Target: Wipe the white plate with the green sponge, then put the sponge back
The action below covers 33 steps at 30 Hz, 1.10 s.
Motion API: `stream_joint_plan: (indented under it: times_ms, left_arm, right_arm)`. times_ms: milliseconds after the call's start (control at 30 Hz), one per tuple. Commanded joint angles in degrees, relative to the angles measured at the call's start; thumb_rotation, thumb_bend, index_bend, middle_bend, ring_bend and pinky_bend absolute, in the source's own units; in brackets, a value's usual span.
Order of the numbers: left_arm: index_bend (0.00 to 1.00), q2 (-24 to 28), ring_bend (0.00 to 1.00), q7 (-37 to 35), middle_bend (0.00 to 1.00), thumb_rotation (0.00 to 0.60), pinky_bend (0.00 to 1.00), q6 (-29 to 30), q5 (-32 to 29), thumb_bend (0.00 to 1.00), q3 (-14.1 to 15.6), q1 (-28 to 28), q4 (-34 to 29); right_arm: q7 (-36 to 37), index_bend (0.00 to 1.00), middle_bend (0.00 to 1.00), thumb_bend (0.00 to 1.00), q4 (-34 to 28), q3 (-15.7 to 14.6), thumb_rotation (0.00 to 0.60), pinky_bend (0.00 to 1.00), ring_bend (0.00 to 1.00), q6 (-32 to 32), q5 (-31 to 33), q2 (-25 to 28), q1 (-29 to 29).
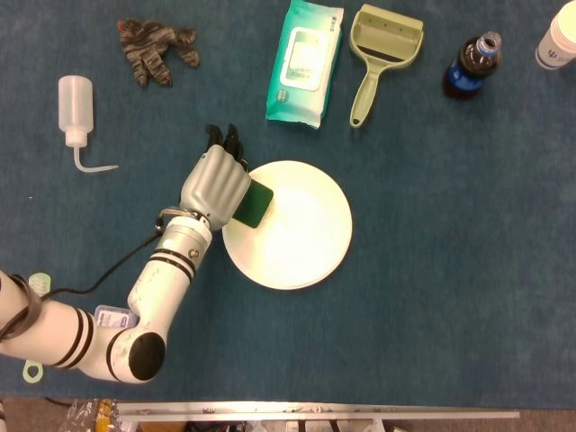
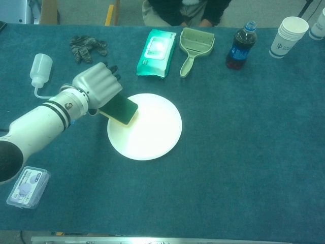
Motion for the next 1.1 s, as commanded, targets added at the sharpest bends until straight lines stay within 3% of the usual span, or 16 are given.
stream_joint_plan:
  times_ms: [33, 233, 433, 733, 1100]
  left_arm:
    - [0.44, 0.8, 0.08, -0.4, 0.18, 0.506, 0.17, 0.5, 0.2, 0.24, -0.8, 0.1, -1.8]
    - [0.44, 1.0, 0.08, -0.5, 0.18, 0.512, 0.17, 0.1, -0.7, 0.24, -2.6, -0.7, -5.4]
    - [0.44, -1.0, 0.08, -0.1, 0.18, 0.508, 0.17, -0.9, -2.0, 0.24, -3.2, -1.6, -5.2]
    - [0.44, -3.3, 0.08, -0.4, 0.18, 0.507, 0.17, -2.2, -3.7, 0.24, -2.8, -2.1, -1.6]
    - [0.44, -2.1, 0.08, -0.3, 0.18, 0.511, 0.17, -1.1, -3.1, 0.24, -0.6, -1.1, 1.1]
  right_arm:
    - [0.1, 0.34, 0.4, 0.18, 0.0, 0.0, 0.6, 0.31, 0.27, 0.0, -0.1, 0.0, 0.1]
    - [0.4, 0.34, 0.4, 0.18, 0.2, -0.1, 0.6, 0.31, 0.27, 0.0, -0.4, -0.1, 0.1]
    - [0.6, 0.34, 0.4, 0.18, 0.3, -0.1, 0.6, 0.31, 0.27, 0.3, -0.2, 0.0, -0.2]
    - [0.6, 0.34, 0.4, 0.18, 0.6, 0.0, 0.6, 0.31, 0.27, 0.1, 0.2, 0.0, -0.3]
    - [0.3, 0.34, 0.4, 0.18, 0.6, 0.1, 0.6, 0.31, 0.27, -0.2, 0.3, -0.1, -0.2]
